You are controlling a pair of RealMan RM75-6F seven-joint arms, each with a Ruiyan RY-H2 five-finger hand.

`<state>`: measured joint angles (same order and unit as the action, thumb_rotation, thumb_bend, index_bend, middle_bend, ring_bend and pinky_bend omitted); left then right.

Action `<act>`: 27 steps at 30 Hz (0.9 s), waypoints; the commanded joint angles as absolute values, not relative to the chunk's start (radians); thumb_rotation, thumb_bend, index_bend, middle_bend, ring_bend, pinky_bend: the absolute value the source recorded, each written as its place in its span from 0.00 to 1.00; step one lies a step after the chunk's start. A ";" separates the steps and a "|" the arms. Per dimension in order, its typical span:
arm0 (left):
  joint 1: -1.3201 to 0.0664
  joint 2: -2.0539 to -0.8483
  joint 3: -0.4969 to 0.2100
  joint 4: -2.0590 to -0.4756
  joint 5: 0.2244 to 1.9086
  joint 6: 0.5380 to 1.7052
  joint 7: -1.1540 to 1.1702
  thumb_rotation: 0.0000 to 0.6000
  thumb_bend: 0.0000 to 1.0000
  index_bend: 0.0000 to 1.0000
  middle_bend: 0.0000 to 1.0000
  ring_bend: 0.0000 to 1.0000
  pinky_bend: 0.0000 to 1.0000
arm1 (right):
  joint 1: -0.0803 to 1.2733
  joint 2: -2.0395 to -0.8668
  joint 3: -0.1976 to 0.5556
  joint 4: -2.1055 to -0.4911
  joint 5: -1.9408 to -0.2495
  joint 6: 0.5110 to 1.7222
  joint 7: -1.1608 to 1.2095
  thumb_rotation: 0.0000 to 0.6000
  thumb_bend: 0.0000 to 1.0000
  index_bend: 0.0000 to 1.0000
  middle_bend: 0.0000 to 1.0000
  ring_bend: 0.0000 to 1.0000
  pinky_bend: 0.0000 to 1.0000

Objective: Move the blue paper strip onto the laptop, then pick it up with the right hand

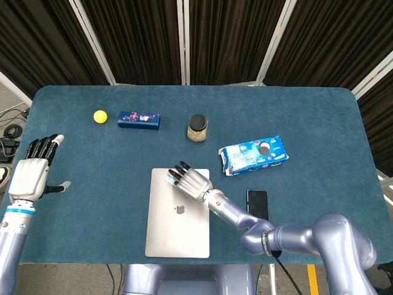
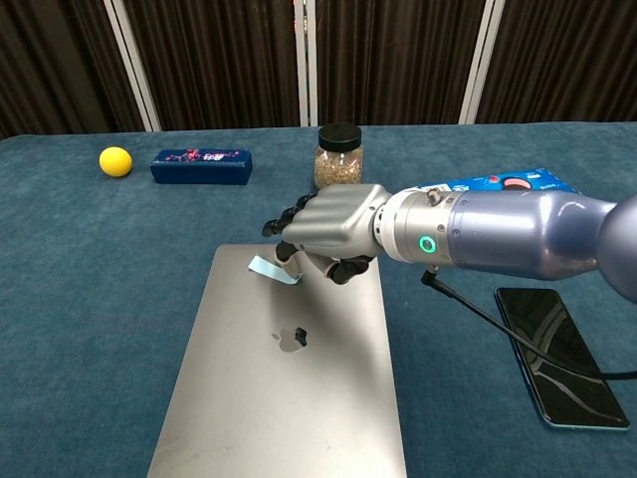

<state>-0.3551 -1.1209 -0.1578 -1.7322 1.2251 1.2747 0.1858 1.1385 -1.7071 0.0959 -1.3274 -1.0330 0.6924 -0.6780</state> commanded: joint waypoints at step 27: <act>-0.358 -1.121 -0.159 -1.731 1.225 1.265 0.183 1.00 0.00 0.00 0.00 0.00 0.00 | 1.124 -1.702 0.068 -1.308 -1.088 0.702 -0.628 1.00 1.00 0.39 0.00 0.00 0.00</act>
